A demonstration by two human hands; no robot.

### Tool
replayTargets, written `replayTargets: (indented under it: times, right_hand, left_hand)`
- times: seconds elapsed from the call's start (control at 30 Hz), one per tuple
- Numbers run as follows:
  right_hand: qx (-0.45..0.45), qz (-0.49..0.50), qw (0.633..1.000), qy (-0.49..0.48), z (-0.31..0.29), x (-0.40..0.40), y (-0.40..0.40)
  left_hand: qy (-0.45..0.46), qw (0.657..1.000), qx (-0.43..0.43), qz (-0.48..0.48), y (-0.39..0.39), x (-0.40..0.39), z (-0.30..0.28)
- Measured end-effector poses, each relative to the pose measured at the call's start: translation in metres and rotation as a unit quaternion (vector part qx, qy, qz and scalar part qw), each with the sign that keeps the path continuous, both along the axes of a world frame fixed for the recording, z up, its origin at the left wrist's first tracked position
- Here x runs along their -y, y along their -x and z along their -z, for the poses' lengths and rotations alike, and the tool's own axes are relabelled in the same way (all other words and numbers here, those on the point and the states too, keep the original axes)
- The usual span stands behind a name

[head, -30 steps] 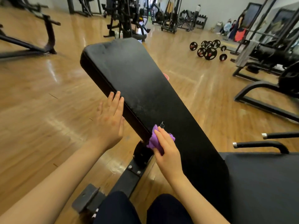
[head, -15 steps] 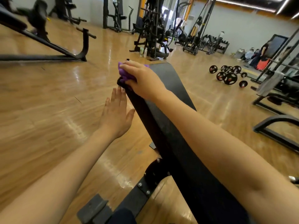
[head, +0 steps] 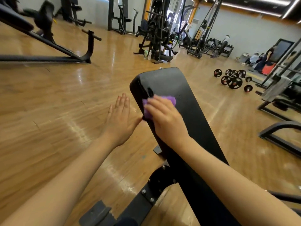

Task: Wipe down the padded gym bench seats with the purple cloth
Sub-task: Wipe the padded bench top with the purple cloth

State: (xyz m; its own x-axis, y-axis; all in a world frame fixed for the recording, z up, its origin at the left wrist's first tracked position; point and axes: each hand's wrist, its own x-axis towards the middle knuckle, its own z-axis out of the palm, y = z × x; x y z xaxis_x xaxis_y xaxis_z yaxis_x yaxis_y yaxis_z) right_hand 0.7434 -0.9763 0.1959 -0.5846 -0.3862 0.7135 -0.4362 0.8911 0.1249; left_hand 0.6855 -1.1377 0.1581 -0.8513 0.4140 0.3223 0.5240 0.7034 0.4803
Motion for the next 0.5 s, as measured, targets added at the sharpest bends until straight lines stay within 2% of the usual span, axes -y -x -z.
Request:
replayTargets:
  times: [0.07, 0.13, 0.27, 0.5]
  right_hand:
    - [-0.004, 0.020, 0.999, 0.039, -0.024, 0.010, 0.023]
    - [0.037, 0.034, 0.996, 0.072, -0.026, 0.016, 0.037]
    - [0.042, 0.065, 0.989, 0.126, 0.013, 0.008, 0.016]
    - [0.029, 0.111, 0.982, 0.150, 0.074, -0.020, -0.058]
  left_hand:
    - [-0.054, 0.998, -0.002, -0.008, 0.000, -0.008, -0.002]
    - [-0.079, 0.997, -0.010, -0.008, 0.001, -0.013, -0.002]
    - [-0.091, 0.996, -0.015, -0.008, 0.005, -0.015, -0.001]
    - [-0.110, 0.993, -0.029, -0.008, -0.008, -0.036, -0.005]
